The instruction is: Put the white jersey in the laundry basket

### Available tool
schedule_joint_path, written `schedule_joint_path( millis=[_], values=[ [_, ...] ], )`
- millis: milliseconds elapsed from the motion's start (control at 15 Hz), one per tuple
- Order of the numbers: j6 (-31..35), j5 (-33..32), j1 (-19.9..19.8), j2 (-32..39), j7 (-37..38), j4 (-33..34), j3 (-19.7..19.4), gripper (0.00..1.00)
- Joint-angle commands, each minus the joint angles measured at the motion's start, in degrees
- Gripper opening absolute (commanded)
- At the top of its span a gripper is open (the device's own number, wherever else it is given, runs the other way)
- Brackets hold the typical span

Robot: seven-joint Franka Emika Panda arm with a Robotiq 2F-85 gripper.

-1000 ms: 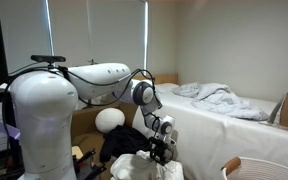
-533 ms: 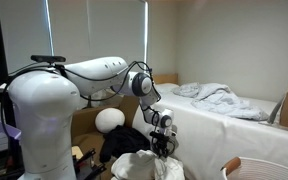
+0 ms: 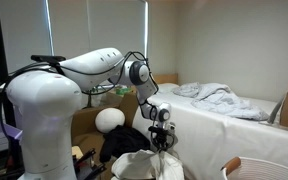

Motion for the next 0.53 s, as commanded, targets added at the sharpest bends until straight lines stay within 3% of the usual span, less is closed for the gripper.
schedule_joint_path(
  millis=[0,467],
  values=[
    [2.3,-4.4,0.1,-5.6,4.1,-7.0,0.7,0.10],
    [5.0,-6.5,-1.6,-15.6,3.1,-17.3,3.2,0.10]
  ],
)
